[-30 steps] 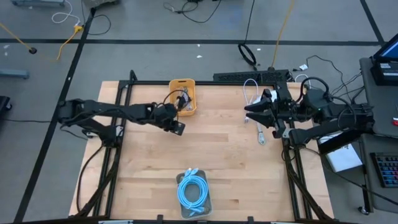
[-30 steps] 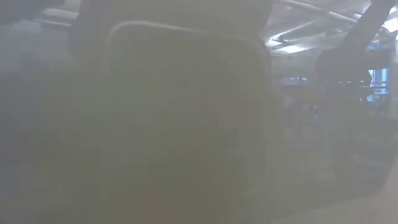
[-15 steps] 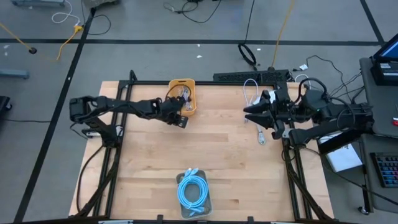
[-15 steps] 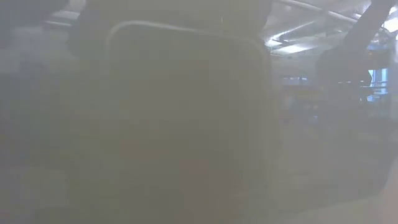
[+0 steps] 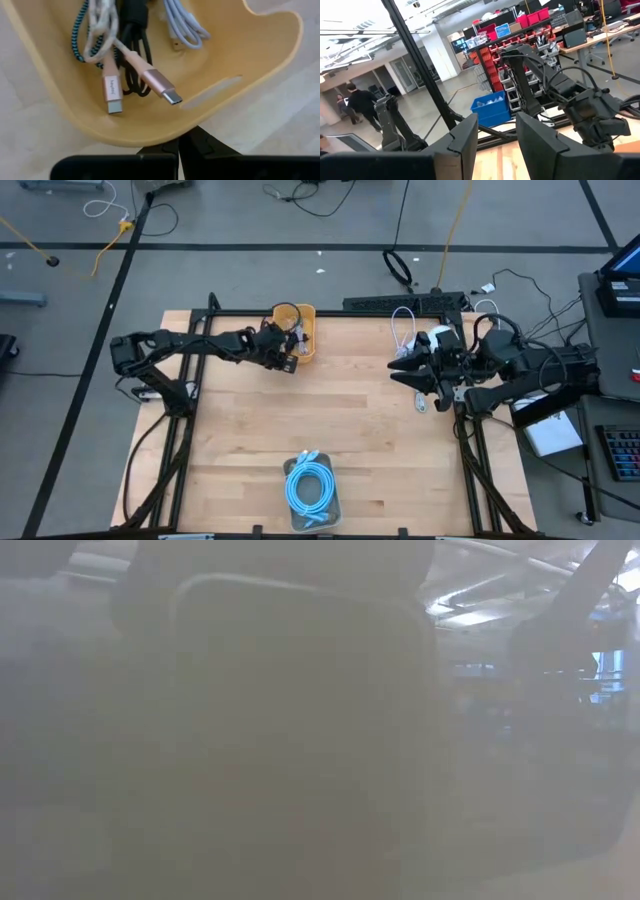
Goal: Pick & Place USB Port
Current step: Adjust the bins
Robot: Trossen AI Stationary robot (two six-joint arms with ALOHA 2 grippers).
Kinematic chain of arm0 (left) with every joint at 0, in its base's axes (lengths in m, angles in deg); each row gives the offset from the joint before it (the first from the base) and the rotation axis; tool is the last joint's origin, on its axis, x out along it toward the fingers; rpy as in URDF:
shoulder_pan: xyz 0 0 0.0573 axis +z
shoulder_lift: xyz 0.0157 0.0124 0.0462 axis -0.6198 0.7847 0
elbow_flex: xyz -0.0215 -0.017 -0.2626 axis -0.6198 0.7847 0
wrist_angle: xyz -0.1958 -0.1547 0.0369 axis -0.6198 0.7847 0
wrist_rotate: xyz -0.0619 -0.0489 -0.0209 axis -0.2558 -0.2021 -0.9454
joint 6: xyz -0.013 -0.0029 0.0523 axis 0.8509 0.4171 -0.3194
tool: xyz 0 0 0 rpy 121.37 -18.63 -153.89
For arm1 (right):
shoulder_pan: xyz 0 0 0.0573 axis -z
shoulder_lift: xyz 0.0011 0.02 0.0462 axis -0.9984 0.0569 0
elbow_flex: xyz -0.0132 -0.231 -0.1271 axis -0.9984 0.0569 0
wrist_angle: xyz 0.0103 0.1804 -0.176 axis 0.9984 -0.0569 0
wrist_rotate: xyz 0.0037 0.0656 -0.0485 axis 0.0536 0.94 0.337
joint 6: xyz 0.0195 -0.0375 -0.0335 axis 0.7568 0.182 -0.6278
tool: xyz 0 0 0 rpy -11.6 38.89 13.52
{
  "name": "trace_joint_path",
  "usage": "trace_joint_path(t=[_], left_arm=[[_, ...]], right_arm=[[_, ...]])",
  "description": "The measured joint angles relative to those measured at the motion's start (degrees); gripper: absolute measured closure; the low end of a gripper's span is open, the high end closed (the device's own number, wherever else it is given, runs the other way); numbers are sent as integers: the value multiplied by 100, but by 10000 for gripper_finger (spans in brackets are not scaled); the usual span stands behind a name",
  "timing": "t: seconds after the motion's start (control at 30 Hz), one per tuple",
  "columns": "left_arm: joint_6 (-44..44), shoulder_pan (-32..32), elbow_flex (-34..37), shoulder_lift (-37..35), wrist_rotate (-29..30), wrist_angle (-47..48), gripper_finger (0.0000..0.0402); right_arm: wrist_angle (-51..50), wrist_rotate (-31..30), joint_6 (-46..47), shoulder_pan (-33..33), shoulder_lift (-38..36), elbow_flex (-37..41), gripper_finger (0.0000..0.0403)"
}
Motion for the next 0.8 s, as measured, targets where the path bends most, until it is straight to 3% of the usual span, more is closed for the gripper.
trace_joint_path(t=[0.2, 0.33, 0.53, 0.7, 0.8], left_arm=[[-87, 197, 0, 0, -109, -45, 402], [7, 68, 0, 0, -505, -163, 402], [449, -1232, -4, -67, -860, -92, 402], [1190, -2541, -7, -59, -433, -153, 402], [1590, -2995, -7, -52, -62, -161, 402]], right_arm=[[-50, -2, 0, 2, 2, 0, 277], [-98, -4, -17, 2, 0, 0, 277], [-447, -4, -20, 7, 2, 0, 277], [-439, -34, -29, 7, 2, 0, 277], [-437, -56, -44, 7, 4, 0, 277]])
